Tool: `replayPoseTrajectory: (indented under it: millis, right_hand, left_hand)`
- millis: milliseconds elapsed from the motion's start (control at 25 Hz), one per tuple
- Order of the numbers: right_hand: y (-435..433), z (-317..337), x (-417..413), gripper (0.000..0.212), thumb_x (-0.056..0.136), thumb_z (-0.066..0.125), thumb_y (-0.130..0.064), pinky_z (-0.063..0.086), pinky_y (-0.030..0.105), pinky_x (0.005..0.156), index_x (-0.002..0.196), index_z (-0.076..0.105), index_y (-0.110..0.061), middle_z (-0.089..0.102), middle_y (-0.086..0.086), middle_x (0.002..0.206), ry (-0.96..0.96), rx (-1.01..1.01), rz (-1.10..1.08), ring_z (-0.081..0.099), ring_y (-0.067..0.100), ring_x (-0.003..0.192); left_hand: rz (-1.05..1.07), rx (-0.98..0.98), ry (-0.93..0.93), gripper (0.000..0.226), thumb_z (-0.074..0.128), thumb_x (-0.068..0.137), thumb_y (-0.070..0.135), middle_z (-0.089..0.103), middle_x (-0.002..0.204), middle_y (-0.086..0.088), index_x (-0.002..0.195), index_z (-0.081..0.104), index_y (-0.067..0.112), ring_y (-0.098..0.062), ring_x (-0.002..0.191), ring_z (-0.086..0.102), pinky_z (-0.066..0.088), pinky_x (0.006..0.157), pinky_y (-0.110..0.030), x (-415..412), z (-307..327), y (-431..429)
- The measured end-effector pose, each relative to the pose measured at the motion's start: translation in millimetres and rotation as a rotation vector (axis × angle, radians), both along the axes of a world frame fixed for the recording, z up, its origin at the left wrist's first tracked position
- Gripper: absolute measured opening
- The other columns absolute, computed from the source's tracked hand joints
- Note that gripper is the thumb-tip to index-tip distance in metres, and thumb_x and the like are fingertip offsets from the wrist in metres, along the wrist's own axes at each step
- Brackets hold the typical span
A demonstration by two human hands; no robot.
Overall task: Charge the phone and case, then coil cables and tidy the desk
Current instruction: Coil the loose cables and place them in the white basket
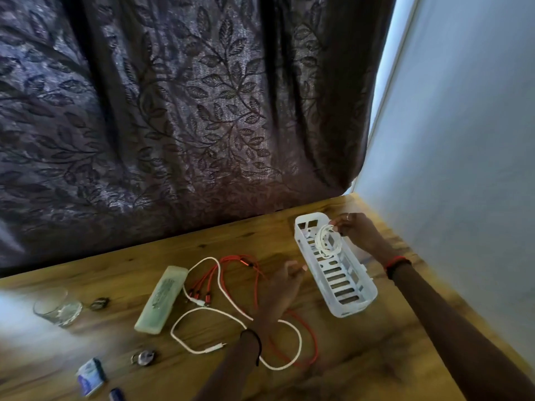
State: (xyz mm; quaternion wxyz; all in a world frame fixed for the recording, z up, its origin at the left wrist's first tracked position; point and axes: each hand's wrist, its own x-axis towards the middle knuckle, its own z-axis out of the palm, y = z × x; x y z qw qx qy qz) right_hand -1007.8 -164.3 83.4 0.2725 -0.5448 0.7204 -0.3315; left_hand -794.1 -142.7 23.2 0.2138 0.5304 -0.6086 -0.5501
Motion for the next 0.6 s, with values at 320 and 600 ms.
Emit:
replayPoseTrajectory:
  millis: [320, 600]
  right_hand:
    - [-60.4, -25.5, -6.1, 0.027, 0.091, 0.045, 0.002, 0.042, 0.019, 0.080, 0.106, 0.067, -0.002, 0.064, 0.012, 0.115, 0.552, 0.244, 0.420, 0.059, 0.024, 0.099]
    - [-78.8, -31.9, -2.1, 0.025, 0.092, 0.043, 0.003, 0.037, 0.003, 0.048, 0.104, 0.064, -0.005, 0.063, 0.005, 0.101, 0.528, 0.380, 0.493, 0.050, 0.007, 0.067]
  left_hand:
    - [-0.047, 0.008, -0.042, 0.046, 0.060, 0.087, 0.045, 0.058, 0.105, 0.002, 0.122, 0.050, 0.018, -0.005, 0.084, 0.052, 0.038, 0.066, -0.017, -42.3, -6.7, 4.0]
    - [-0.034, 0.001, -0.078, 0.047, 0.064, 0.084, 0.041, 0.051, 0.082, 0.017, 0.121, 0.049, 0.017, 0.007, 0.068, 0.047, 0.038, 0.058, -0.008, -48.5, -20.8, 2.5]
